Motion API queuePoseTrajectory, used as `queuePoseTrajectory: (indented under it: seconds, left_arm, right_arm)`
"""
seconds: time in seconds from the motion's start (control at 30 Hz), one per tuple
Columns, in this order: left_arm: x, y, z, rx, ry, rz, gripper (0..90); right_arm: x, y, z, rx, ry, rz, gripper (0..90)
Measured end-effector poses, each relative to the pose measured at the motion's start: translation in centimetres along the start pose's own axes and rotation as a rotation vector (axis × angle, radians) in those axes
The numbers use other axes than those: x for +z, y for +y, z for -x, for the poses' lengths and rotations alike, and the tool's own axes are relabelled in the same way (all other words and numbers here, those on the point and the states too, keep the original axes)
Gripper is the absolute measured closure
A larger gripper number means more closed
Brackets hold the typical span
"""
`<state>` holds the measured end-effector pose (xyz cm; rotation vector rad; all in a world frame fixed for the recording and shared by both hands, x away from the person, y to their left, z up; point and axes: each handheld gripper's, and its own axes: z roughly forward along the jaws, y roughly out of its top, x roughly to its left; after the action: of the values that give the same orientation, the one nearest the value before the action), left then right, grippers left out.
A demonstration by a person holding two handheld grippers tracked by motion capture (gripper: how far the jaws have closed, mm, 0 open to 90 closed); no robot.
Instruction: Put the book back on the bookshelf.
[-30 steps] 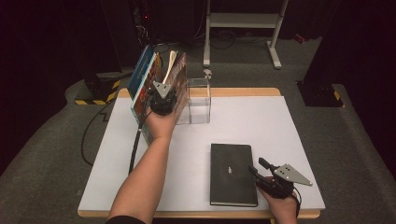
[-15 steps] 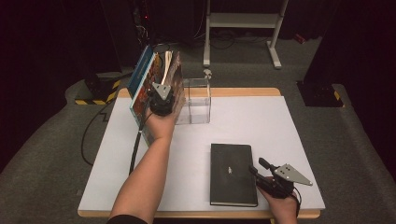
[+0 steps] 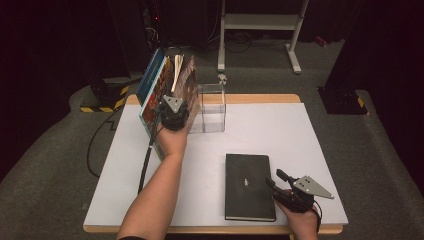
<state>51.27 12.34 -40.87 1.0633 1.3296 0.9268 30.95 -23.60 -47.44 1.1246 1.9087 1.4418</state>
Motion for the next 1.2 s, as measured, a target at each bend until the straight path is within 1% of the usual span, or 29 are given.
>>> queuePoseTrajectory:
  seconds: [0.03, 0.1, 0.17, 0.2, 0.3, 0.37, 0.47, 0.57, 0.6, 0.63, 0.7, 0.8, 0.87, 0.9, 0.93, 0.97, 1.03, 1.1, 1.2]
  left_arm:
    - [-0.1, -0.2, -0.1, -0.006, 0.002, 0.001, 74.7]
    - [-0.3, -0.3, -0.2, -0.002, 0.003, -0.001, 75.1]
    - [-0.4, -0.4, -0.2, 0.003, 0.000, 0.001, 79.6]
    - [-0.4, -0.4, -0.1, 0.009, 0.004, 0.002, 80.5]
    - [-0.3, -0.5, 0.0, 0.009, 0.007, 0.011, 82.6]
    - [-0.3, -0.6, 0.1, 0.025, 0.005, 0.013, 83.1]
    - [-0.3, -0.6, 0.1, 0.029, 0.018, 0.021, 83.4]
    - [-0.3, -0.6, 0.1, 0.024, 0.028, 0.024, 83.4]
    - [-0.3, -0.6, 0.0, 0.012, 0.031, 0.026, 83.3]
    - [-0.3, -0.6, 0.0, 0.009, 0.032, 0.027, 83.2]
    - [-0.4, -0.6, -0.2, 0.016, 0.035, 0.020, 82.6]
    - [-0.4, -0.5, -0.3, 0.005, 0.042, 0.013, 80.2]
    - [-0.5, -0.7, -0.3, 0.000, 0.038, 0.001, 73.4]
    - [-0.6, -0.8, -0.2, -0.009, 0.035, -0.007, 69.4]
    - [-0.8, -1.0, -0.1, -0.006, 0.034, -0.010, 67.4]
    - [-0.9, -1.2, 0.0, -0.001, 0.032, -0.004, 66.3]
    - [-1.4, -1.4, 0.1, -0.004, 0.030, -0.008, 64.4]
    - [-2.0, -1.5, 0.1, -0.017, 0.026, -0.006, 63.5]
    - [-3.2, -1.7, 0.2, -0.023, 0.016, 0.000, 62.2]
  right_arm:
    - [0.0, 0.0, 0.0, 0.000, 0.000, -0.001, 48.4]
    - [0.1, 0.0, -0.1, 0.000, 0.001, -0.002, 48.4]
    - [0.1, 0.0, -0.1, -0.001, 0.003, -0.005, 48.4]
    - [0.1, 0.0, -0.1, -0.001, 0.003, -0.006, 48.4]
    - [0.1, 0.0, -0.1, -0.003, 0.002, -0.005, 48.5]
    - [0.1, 0.0, -0.1, -0.003, 0.001, -0.004, 48.5]
    - [0.1, -0.1, -0.1, -0.002, 0.000, -0.005, 48.5]
    - [0.1, -0.1, 0.0, -0.002, 0.000, -0.005, 48.5]
    - [0.1, -0.1, -0.1, -0.002, 0.001, -0.004, 48.5]
    - [0.1, -0.1, -0.1, -0.002, 0.001, -0.004, 48.5]
    - [0.1, -0.1, -0.1, -0.003, 0.001, -0.005, 48.5]
    - [0.1, -0.1, -0.1, -0.003, 0.002, -0.005, 48.4]
    - [0.1, 0.0, -0.1, -0.004, 0.003, -0.006, 48.4]
    - [0.1, 0.0, -0.2, -0.005, 0.004, -0.007, 48.3]
    - [0.1, 0.0, -0.2, -0.006, 0.004, -0.006, 48.2]
    - [0.1, 0.0, -0.2, -0.006, 0.004, -0.006, 48.2]
    - [0.1, 0.0, -0.2, -0.006, 0.004, -0.005, 48.1]
    - [0.1, 0.0, -0.3, -0.009, 0.005, -0.006, 48.0]
    - [0.2, 0.0, -0.3, -0.011, 0.007, -0.005, 47.5]
